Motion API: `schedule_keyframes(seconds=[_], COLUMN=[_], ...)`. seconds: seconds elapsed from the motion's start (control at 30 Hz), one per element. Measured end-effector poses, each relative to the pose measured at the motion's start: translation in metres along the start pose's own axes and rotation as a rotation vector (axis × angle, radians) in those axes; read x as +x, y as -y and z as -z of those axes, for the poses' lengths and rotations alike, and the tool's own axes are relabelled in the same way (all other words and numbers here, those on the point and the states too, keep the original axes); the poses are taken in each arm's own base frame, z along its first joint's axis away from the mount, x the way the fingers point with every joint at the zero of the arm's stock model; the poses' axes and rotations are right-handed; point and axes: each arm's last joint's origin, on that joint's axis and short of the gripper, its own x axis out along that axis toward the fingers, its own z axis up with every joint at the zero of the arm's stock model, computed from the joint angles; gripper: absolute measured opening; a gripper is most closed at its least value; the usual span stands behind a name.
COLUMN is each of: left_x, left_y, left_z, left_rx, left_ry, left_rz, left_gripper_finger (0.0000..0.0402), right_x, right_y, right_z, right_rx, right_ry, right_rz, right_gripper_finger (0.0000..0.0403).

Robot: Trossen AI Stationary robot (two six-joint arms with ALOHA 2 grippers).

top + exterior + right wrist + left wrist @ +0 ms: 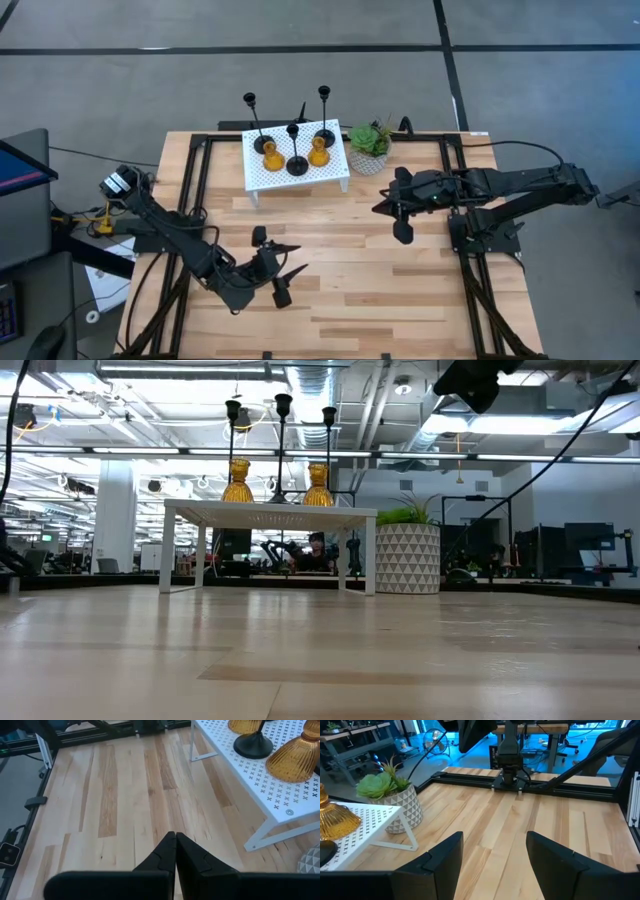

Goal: Pick & Place candle stick holders
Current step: Adjust the candle holders on the shelf

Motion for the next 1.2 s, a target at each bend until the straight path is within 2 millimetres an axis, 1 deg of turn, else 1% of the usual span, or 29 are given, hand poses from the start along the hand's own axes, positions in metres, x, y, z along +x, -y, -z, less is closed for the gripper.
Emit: schedule_keyframes(seconds=[0.17, 0.53, 1.2], left_x=[0.000, 0.000, 0.028], left_y=[0.000, 0.000, -0.020], left_z=[0.000, -0.001, -0.007], left_rx=[0.000, -0.006, -0.036], left_ry=[0.000, 0.004, 0.019], left_rz=[0.000, 0.000, -0.119], left_gripper_finger=[0.0218, 0.0218, 0.0218], right_x=[0.000, 0.000, 0.000], right_y=[-0.001, -0.001, -0.001], right_z=[-0.003, -0.003, -0.003], right_rx=[0.004, 0.004, 0.004], right_ry=[0.027, 0.029, 0.028], right_rz=[-0.006, -0.006, -0.006], right_gripper_finger=[0.0000, 0.0000, 0.0000])
